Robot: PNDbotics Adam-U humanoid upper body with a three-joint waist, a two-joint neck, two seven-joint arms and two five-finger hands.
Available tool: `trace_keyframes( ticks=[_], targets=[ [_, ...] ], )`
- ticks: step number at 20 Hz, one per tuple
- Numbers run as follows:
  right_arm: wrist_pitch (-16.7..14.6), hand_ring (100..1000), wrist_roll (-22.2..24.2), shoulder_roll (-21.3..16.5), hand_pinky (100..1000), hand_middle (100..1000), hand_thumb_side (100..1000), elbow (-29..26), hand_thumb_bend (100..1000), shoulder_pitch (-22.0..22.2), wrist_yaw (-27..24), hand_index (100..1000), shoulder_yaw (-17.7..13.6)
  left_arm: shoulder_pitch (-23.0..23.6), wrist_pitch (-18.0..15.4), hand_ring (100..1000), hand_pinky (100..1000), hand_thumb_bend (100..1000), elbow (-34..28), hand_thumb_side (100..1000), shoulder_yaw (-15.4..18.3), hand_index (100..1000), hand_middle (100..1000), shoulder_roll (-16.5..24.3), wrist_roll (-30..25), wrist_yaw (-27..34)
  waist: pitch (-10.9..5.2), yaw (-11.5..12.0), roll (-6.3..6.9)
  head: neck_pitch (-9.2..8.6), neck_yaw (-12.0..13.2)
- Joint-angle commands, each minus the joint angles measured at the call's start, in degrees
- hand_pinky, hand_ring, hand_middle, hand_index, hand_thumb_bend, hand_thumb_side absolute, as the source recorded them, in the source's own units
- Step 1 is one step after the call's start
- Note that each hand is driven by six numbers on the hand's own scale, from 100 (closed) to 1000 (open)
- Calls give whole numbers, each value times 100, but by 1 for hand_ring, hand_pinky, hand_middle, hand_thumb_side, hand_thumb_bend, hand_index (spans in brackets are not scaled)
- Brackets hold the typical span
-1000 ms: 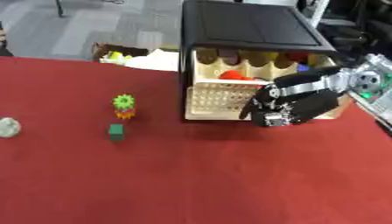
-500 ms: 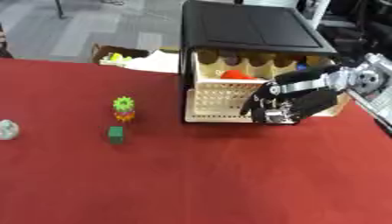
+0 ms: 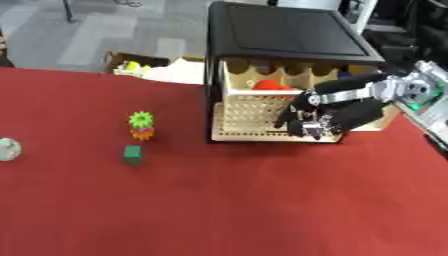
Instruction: Pick up objects from table and place into drawer.
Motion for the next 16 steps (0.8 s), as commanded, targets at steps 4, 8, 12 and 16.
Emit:
trace_keyframes(
  ticks=[4,8,12,16],
  targets=[
    [83,619,53,-51,418,676,1000,10,100,-203,-101,905,-21,-68,2,708,723,100,-73,1000,34,796,638,5,-35,-2,-79,8,-8,-68,-7],
    [107,621,44,-4,420,678,1000,38,100,-274,-76,906,-14,-72,11,709,724,100,-73,1000,31,796,639,2,-53,-3,-67,12,-32,-86,-1],
    [102,621,-21,39,420,679,1000,150,100,-311,-4,906,-42,-80,11,709,725,100,-73,1000,37,796,639,-2,-59,-6,-46,38,-43,-114,-1],
    [65,621,-79,73,420,679,1000,276,100,-333,98,906,-67,-84,9,709,726,100,-73,1000,44,794,639,-8,-63,-11,-17,54,-46,-144,2]
  ],
)
